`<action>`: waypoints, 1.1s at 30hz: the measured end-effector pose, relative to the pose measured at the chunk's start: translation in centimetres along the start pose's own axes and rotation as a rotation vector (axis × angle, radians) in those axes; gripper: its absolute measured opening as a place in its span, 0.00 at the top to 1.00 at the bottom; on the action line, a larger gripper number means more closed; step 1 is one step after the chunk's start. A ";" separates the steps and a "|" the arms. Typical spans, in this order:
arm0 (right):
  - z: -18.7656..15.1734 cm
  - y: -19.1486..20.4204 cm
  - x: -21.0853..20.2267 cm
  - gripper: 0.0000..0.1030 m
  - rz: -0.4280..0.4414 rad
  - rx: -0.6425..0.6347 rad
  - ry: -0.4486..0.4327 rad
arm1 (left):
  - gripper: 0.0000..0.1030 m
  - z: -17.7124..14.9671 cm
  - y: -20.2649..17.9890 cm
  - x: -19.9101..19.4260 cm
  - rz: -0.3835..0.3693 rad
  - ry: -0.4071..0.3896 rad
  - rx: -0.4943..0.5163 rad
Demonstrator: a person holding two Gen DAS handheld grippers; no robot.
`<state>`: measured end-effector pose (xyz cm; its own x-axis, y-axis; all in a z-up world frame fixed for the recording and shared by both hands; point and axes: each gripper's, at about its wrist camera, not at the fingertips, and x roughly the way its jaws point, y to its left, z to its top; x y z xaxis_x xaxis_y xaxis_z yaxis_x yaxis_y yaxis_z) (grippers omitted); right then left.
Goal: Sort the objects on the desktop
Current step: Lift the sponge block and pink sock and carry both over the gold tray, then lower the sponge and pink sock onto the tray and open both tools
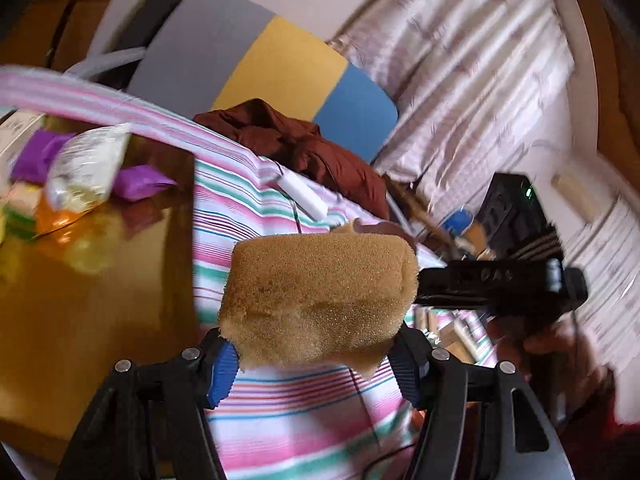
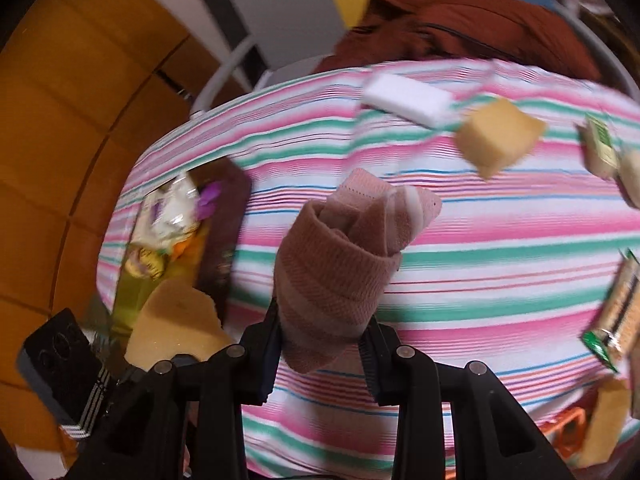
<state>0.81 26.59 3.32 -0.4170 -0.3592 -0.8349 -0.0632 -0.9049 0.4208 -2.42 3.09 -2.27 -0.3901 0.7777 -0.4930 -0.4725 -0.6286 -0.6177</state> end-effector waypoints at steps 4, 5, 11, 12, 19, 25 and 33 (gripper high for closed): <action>0.0 4.5 1.5 0.66 0.051 -0.079 0.017 | 0.37 0.6 2.7 -3.0 0.065 -0.020 -0.029; 0.0 5.3 1.8 0.66 0.057 -0.093 0.021 | 0.37 0.6 3.4 -3.7 0.082 -0.023 -0.033; 0.1 11.5 6.0 0.66 0.103 -0.185 0.089 | 0.36 1.6 9.0 -8.0 0.217 -0.027 -0.087; 0.2 12.3 6.6 0.66 0.110 -0.197 0.100 | 0.36 1.7 9.9 -8.6 0.242 -0.026 -0.096; 0.0 17.9 11.7 0.66 0.133 -0.278 0.180 | 0.35 2.4 15.0 -11.0 0.408 0.042 -0.102; -0.3 21.4 14.7 0.59 0.120 -0.341 0.212 | 0.31 3.0 16.7 -11.7 0.522 0.056 -0.105; -0.3 21.8 13.4 0.32 0.149 -0.340 0.152 | 0.20 4.0 16.4 -13.5 0.537 -0.015 -0.102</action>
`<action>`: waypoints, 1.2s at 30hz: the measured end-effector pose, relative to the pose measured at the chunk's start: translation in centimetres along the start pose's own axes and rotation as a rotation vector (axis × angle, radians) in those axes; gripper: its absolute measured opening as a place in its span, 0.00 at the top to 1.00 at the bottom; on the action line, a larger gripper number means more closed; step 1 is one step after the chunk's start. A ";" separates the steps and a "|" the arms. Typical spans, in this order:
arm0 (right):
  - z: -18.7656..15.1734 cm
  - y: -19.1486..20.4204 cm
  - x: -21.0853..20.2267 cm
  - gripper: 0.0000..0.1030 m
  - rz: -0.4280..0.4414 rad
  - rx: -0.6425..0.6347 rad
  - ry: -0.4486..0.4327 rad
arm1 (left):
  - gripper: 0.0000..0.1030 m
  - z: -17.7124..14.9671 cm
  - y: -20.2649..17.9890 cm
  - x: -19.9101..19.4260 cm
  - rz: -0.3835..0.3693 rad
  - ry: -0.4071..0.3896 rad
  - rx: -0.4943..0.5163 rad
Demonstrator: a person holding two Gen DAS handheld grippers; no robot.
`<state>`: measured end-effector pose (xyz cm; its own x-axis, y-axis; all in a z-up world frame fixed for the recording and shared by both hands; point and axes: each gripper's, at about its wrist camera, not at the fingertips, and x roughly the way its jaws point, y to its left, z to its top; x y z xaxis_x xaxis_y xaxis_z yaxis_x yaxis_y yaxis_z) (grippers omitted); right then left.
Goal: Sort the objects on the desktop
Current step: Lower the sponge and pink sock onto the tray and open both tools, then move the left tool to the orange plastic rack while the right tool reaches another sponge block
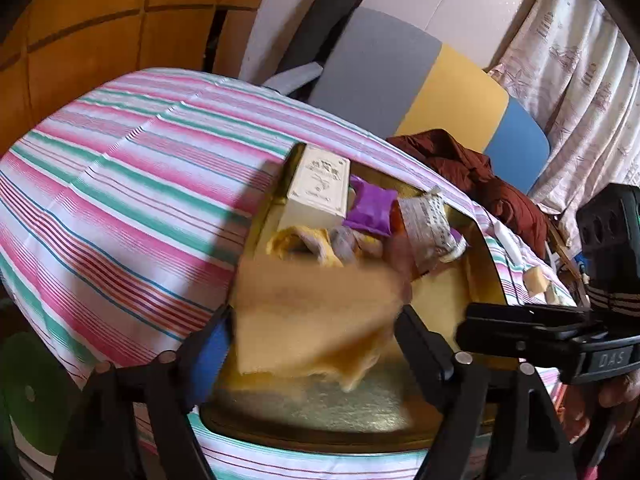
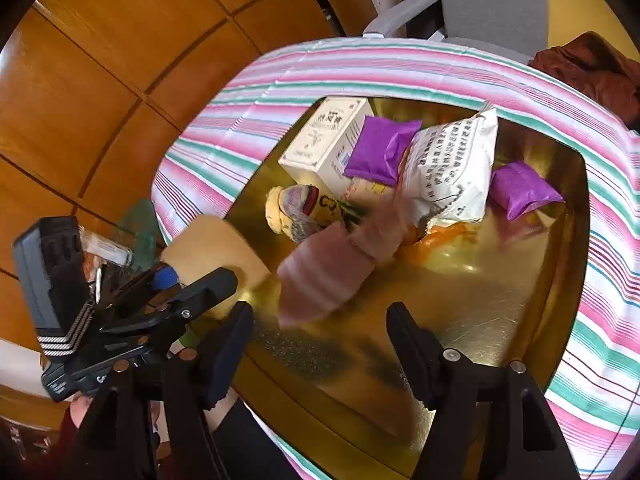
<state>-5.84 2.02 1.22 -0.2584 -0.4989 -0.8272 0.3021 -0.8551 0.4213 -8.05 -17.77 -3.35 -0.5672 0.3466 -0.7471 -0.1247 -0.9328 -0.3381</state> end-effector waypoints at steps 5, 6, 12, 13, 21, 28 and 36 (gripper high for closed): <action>-0.5 -0.6 -0.6 0.32 0.001 0.039 0.003 | 0.20 0.3 -0.1 -0.2 0.019 -0.002 0.002; -0.5 -0.6 -0.6 0.32 0.003 0.042 0.004 | 0.20 0.4 0.1 -0.5 0.036 -0.016 -0.016; -1.1 -1.1 -0.6 0.32 0.015 0.059 0.012 | 0.21 0.4 1.5 -2.0 0.034 -0.056 -0.104; -1.1 -1.1 -0.5 0.32 0.016 0.059 0.012 | 0.21 0.3 1.6 -2.3 0.026 -0.070 -0.106; -1.6 -1.3 -1.7 0.32 0.028 0.063 -0.005 | 0.21 0.7 2.1 -4.5 0.047 -0.151 -0.205; -2.6 -2.9 -4.4 0.31 0.008 0.091 -0.036 | 0.21 0.3 0.6 -4.8 -0.009 -0.145 -0.236; -5.7 -8.4 -10.0 0.29 -0.065 0.197 -0.094 | 0.21 -0.7 -6.2 -2.9 -0.087 -0.085 -0.078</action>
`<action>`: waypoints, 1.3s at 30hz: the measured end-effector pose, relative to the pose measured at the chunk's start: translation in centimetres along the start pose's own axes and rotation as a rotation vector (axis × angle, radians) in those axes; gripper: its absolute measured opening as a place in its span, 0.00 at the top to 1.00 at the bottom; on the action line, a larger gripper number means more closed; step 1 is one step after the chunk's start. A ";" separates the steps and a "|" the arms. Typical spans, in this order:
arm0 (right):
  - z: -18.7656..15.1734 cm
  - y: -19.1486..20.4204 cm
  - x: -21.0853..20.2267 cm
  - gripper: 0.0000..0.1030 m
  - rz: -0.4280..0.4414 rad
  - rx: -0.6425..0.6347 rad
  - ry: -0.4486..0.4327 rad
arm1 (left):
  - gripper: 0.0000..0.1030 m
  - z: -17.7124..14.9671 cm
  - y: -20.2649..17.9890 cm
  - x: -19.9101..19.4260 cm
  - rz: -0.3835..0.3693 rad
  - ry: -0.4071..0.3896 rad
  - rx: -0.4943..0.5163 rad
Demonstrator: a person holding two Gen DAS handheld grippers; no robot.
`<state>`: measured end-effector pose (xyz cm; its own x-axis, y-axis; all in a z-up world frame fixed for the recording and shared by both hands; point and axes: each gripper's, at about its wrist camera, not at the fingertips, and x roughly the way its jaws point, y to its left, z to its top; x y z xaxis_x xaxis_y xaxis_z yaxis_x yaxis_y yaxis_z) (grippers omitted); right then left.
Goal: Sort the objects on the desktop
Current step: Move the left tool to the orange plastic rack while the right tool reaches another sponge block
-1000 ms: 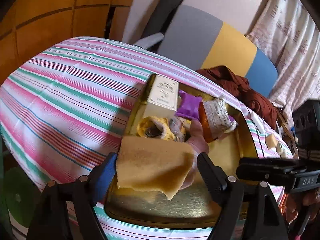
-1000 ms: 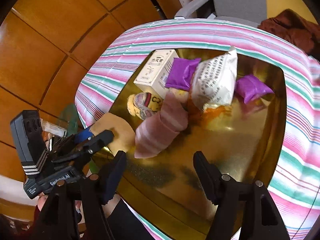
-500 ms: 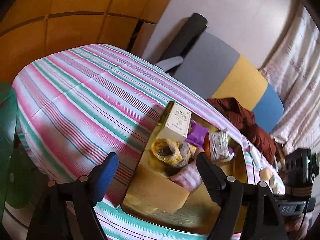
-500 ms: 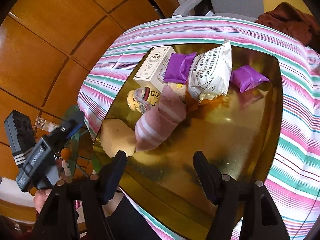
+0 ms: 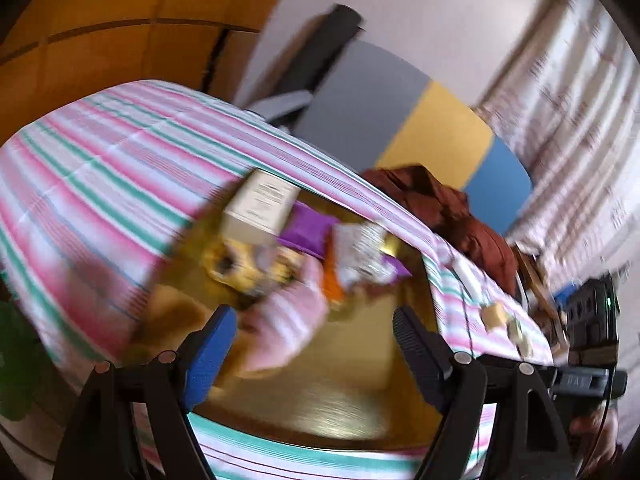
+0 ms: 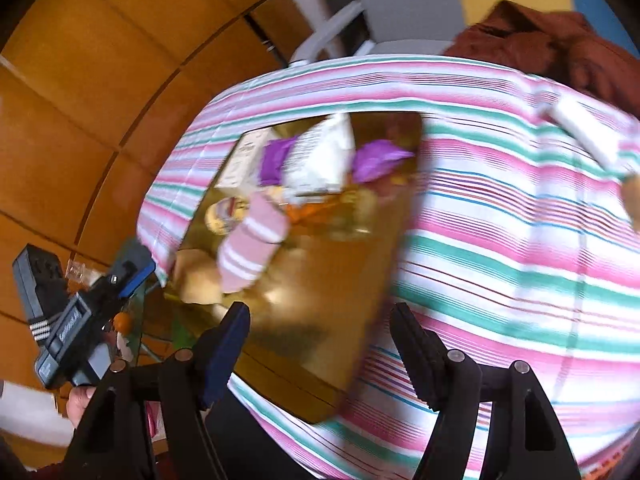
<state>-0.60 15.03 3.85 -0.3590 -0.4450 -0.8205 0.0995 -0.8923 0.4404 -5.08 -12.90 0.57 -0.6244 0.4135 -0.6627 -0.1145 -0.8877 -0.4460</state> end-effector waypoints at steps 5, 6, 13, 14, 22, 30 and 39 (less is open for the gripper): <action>-1.3 -6.0 -4.0 0.29 -0.069 0.118 -0.043 | 0.21 -1.9 -4.9 1.6 -0.075 0.067 0.110; -1.7 -7.5 -5.1 0.29 -0.084 0.151 -0.050 | 0.21 -2.5 -6.4 1.9 -0.092 0.087 0.144; -5.0 -15.5 -12.4 0.23 -0.240 0.290 -0.096 | 0.20 -5.9 -13.9 3.8 -0.205 0.179 0.341; -5.6 -16.6 -13.4 0.22 -0.264 0.306 -0.096 | 0.20 -6.4 -14.9 4.1 -0.219 0.194 0.370; -9.9 -24.0 -18.2 0.20 -0.365 0.470 -0.094 | 0.20 -11.8 -23.4 7.0 -0.328 0.347 0.637; -12.2 -27.6 -19.2 0.16 -0.395 0.544 -0.034 | 0.20 -16.7 -31.1 10.6 -0.474 0.529 0.842; -13.0 -29.1 -18.4 0.16 -0.369 0.579 0.004 | 0.20 -23.8 -35.9 13.6 -0.381 0.574 1.174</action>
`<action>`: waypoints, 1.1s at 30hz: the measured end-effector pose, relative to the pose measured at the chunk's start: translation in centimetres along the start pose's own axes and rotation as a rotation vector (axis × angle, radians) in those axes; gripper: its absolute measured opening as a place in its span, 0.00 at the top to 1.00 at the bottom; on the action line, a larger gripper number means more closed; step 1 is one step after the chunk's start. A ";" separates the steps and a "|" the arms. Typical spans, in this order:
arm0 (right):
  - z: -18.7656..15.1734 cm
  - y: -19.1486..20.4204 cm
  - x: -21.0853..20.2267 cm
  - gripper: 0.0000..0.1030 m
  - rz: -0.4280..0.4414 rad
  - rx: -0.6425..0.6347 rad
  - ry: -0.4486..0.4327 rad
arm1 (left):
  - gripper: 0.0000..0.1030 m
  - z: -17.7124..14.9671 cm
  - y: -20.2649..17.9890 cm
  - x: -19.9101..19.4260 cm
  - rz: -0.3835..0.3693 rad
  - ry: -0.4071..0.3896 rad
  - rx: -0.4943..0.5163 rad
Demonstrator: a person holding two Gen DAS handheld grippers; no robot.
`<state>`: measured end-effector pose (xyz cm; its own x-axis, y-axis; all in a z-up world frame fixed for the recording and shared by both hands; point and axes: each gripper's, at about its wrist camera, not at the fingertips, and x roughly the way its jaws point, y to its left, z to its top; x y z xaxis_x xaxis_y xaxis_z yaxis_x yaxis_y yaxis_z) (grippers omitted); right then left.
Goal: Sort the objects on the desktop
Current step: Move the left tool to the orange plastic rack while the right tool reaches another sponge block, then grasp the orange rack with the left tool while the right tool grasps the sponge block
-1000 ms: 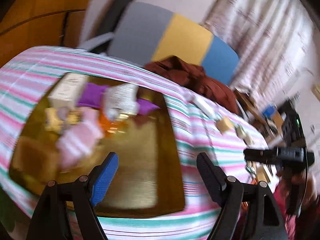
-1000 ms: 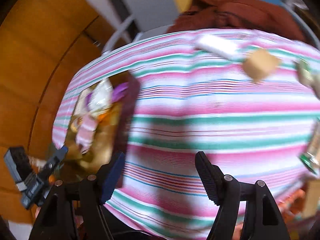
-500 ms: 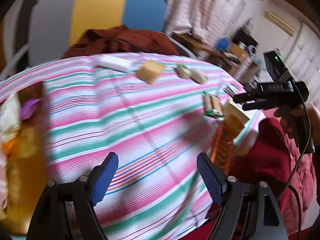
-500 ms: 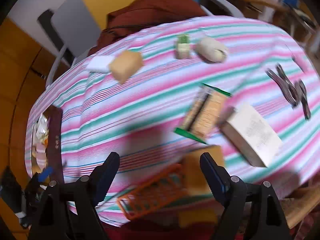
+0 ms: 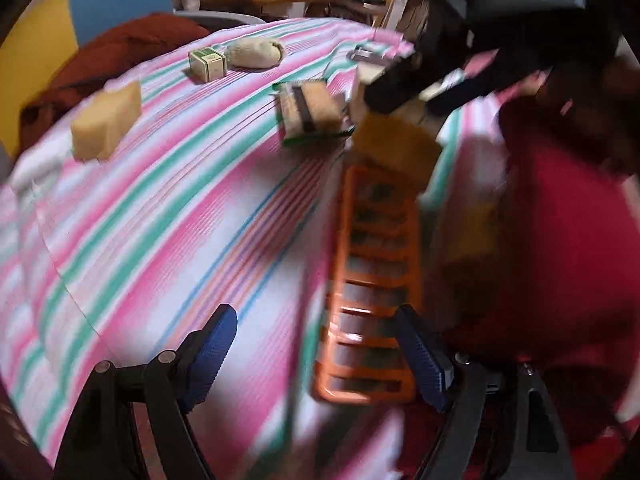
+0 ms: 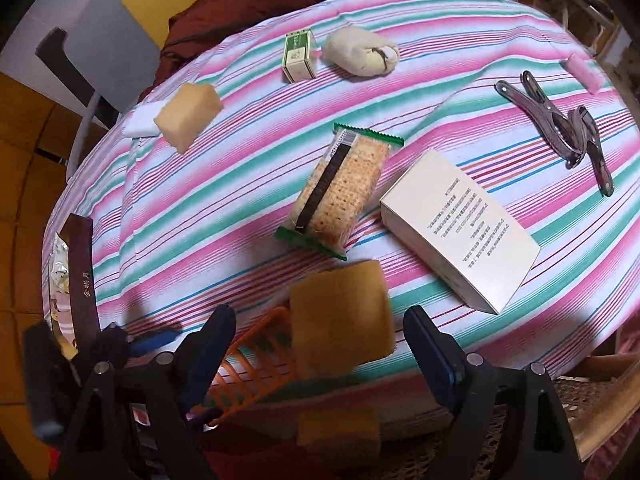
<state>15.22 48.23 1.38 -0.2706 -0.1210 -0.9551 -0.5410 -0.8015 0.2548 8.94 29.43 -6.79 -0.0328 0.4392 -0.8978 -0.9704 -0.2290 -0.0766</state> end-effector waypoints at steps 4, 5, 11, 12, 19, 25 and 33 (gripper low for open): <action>0.2 0.4 0.4 0.14 -0.022 -0.017 0.028 | 0.22 -0.9 2.5 -0.3 0.059 -0.046 -0.123; 0.3 0.5 0.6 0.13 -0.023 -0.017 0.042 | 0.22 -1.2 3.3 -0.5 0.058 -0.060 -0.158; 1.3 0.3 3.2 0.07 -0.049 0.011 0.234 | 0.26 -4.9 9.3 -3.2 0.178 -0.120 -0.400; 1.6 0.3 3.8 0.06 -0.052 0.022 0.268 | 0.26 -5.5 10.4 -3.5 0.201 -0.122 -0.436; 2.4 2.3 6.8 0.07 -0.109 -0.050 0.364 | 0.26 -9.9 14.5 -6.1 0.138 -0.184 -0.638; 1.7 6.1 7.1 0.35 -0.218 -0.229 0.287 | 0.25 -9.5 12.5 -7.4 0.112 -0.253 -0.531; 3.8 4.8 3.4 0.52 0.008 -0.080 0.041 | 0.20 -5.0 8.3 -7.1 0.138 -0.221 -0.132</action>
<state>8.71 46.16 -0.03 -0.2413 -0.1498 -0.9588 -0.4734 -0.8443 0.2510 2.34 20.02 -3.22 -0.2281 0.5712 -0.7885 -0.9140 -0.4046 -0.0287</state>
